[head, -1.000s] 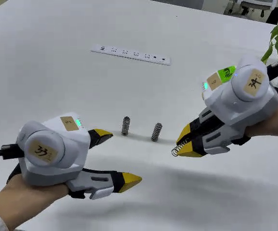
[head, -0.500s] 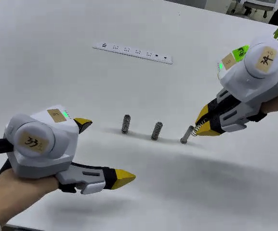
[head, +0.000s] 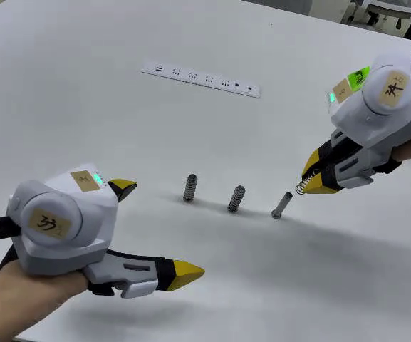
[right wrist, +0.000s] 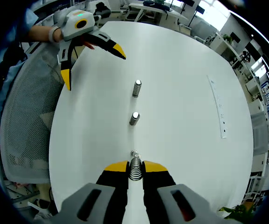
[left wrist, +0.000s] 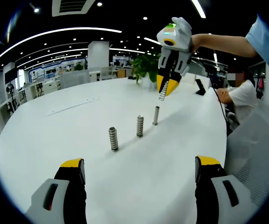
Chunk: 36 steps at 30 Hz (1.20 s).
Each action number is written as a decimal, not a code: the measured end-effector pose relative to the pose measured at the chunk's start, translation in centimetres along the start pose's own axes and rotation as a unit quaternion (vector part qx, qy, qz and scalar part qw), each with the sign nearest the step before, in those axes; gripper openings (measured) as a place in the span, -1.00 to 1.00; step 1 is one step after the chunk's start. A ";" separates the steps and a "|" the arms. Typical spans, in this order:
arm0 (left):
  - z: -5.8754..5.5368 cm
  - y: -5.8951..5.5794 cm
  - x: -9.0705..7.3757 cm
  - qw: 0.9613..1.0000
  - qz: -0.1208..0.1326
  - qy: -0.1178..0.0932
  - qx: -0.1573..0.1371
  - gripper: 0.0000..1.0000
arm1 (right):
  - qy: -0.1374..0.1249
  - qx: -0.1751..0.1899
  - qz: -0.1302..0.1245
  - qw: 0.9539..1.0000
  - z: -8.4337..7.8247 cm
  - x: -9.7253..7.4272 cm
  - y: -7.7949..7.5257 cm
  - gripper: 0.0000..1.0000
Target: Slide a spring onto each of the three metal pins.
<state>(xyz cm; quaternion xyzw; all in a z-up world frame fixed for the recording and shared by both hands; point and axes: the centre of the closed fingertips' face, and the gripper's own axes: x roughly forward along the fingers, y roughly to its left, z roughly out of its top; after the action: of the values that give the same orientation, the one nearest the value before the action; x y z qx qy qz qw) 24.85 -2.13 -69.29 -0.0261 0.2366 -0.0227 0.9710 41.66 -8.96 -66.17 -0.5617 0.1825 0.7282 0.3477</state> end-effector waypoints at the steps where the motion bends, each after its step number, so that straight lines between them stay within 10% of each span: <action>1: -0.1 0.0 0.0 1.000 -0.002 0.001 0.000 1.00 | 0.001 0.000 0.002 1.000 0.1 0.1 0.1 -0.76; 36: -0.6 -0.3 0.4 1.000 -0.010 0.014 -0.003 1.00 | 0.017 -0.014 0.032 0.999 0.0 2.3 0.1 -0.75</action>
<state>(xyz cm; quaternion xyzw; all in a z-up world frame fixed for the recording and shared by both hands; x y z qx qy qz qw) 24.89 -2.48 -69.97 -0.0310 0.2503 -0.0317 0.9672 41.27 -8.40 -68.32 -0.5726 0.1958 0.7322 0.3127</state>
